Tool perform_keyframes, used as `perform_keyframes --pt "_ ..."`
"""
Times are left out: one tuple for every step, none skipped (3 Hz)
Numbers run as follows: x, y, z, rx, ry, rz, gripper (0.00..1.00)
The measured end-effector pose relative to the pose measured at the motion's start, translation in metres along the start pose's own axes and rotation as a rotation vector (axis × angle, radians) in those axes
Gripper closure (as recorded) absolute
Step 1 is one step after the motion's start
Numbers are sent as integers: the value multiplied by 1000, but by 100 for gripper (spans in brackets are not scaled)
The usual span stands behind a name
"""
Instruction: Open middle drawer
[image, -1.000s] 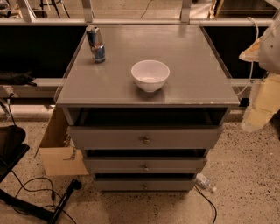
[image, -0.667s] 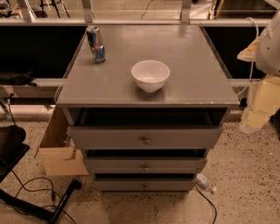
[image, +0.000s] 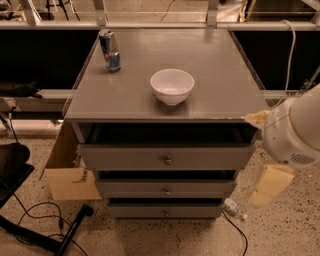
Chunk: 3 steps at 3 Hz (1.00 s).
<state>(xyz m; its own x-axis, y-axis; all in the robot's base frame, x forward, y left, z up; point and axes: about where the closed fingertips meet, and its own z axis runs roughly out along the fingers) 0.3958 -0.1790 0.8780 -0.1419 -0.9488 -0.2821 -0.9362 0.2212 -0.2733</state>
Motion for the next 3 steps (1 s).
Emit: perform_keyframes --pt "18 32 85 -60 -3 23 0" --pt "47 69 171 -159 53 48 0" --pt "69 88 231 -195 147 57 0"
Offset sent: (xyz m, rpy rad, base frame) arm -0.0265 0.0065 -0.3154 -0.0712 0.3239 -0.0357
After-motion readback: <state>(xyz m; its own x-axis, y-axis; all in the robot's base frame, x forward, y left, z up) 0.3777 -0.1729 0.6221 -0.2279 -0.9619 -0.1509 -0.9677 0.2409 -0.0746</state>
